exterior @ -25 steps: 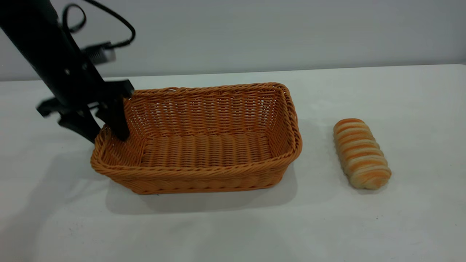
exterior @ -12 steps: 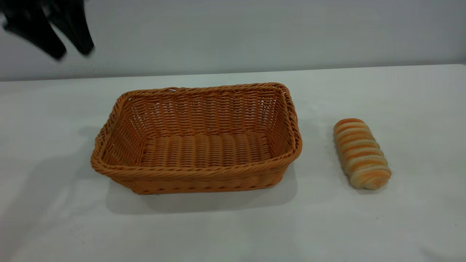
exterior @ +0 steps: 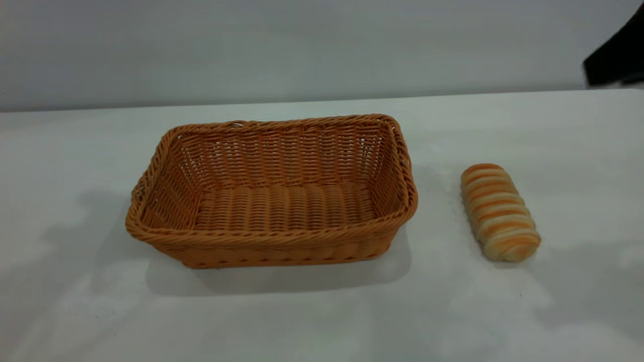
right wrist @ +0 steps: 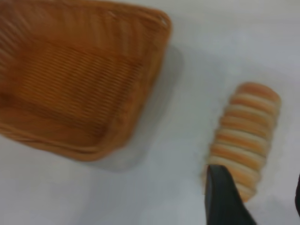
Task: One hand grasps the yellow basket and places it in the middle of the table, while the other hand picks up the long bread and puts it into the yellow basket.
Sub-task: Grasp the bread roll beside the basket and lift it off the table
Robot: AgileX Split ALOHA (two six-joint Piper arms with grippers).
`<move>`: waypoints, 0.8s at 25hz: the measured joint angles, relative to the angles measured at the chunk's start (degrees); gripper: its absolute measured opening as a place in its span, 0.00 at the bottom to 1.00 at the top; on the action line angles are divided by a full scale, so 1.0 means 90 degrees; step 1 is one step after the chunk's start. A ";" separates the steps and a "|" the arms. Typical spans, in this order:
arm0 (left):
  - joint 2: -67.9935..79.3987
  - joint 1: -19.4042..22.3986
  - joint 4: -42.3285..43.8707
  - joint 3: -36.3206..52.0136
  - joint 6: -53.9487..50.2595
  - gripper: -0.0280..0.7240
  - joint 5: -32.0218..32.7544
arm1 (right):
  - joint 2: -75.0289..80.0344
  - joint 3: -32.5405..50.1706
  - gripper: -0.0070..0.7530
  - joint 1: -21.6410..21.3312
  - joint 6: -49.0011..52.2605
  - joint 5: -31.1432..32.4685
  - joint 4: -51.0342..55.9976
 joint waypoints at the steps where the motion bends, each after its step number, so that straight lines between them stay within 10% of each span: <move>1: -0.0073 0.0000 0.0007 0.0000 0.0000 0.70 0.0005 | 0.0370 -0.0141 0.56 0.0000 -0.0058 -0.0113 0.0030; 20: -0.0297 0.0000 0.0012 0.0000 0.0000 0.70 0.0219 | 0.4960 -0.2405 0.46 0.0950 -0.0394 -0.1212 0.0331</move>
